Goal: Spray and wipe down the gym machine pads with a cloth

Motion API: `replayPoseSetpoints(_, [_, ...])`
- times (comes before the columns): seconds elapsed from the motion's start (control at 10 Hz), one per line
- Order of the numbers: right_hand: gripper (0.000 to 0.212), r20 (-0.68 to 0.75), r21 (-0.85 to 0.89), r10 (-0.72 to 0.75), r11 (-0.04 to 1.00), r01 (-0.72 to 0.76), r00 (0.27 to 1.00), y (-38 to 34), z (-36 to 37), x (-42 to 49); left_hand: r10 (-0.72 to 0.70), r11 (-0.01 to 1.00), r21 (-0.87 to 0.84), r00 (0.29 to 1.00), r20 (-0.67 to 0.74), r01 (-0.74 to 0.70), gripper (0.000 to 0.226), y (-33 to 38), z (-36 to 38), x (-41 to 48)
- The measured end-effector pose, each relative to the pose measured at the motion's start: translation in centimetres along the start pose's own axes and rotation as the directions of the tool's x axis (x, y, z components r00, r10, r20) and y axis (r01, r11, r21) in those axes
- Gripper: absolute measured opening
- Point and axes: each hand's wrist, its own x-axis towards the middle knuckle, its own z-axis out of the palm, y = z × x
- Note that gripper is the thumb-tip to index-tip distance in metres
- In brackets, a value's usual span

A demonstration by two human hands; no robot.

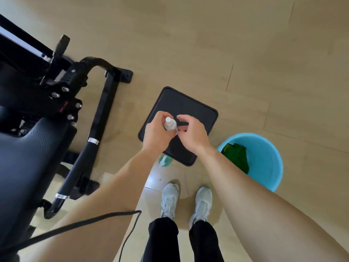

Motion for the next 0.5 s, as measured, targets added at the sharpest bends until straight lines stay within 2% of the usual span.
replayPoseSetpoints(0.2, [0.036,-0.014,0.005,-0.021,1.0,0.021,1.0,1.3,1.0,1.7,0.031,0.999,0.028,0.999,0.012,-0.031,0.035,-2.1,2.1,1.3])
replayPoseSetpoints(0.3, [0.038,-0.005,0.017,0.006,1.0,-0.006,1.0,1.7,1.2,1.7,0.013,0.999,0.035,0.999,0.042,-0.014,0.039,-2.4,2.6,1.4])
replayPoseSetpoints(0.4, [0.043,0.012,0.018,0.032,0.999,-0.032,0.999,1.5,1.1,1.6,-0.026,0.997,0.076,0.996,0.085,0.02,0.049,-1.8,2.2,1.3])
replayPoseSetpoints(0.5, [0.048,0.006,0.0,0.061,0.998,-0.061,0.998,0.9,0.7,0.9,-0.078,0.996,0.062,0.987,0.139,0.07,0.07,-1.1,1.4,0.8])
